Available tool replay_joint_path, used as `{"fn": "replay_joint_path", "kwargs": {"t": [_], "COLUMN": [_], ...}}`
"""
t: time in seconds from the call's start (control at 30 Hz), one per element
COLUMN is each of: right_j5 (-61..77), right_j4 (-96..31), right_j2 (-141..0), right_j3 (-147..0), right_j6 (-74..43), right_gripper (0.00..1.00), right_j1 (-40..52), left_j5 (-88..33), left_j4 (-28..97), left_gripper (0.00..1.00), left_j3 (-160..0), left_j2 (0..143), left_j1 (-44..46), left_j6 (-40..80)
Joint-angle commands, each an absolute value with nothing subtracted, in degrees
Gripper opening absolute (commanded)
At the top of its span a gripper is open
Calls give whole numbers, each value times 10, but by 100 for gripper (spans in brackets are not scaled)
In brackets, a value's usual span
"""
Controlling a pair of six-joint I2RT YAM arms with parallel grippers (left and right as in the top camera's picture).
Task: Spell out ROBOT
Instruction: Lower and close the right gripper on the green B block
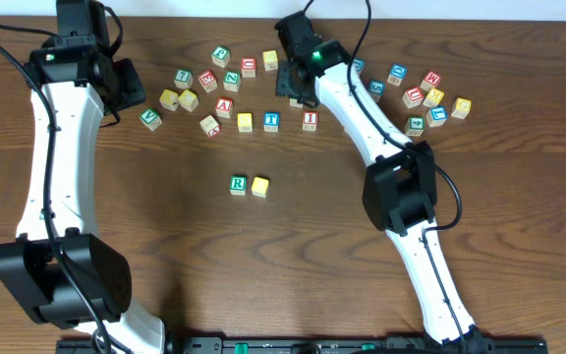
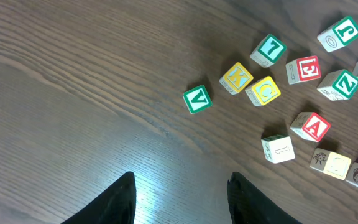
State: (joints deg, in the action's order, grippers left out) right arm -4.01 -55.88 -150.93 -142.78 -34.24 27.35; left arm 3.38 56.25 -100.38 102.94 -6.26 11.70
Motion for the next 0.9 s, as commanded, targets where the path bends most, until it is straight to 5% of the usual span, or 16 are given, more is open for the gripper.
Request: {"fn": "replay_joint_path", "kwargs": {"t": [0.0, 0.87], "right_j5": [-72, -74], "right_j4": [-560, -542], "right_j2": [-1520, -1520], "right_j3": [-1433, -1394], "right_j6": [-356, -368], "right_gripper": [48, 34], "right_j1": [282, 282], "left_j5": [39, 39], "left_j4": [564, 562], "left_gripper": [47, 47], "left_j3": [-1000, -994], "left_j2": [1022, 1022], "left_j1": [-63, -63], "left_j6": [108, 108]}}
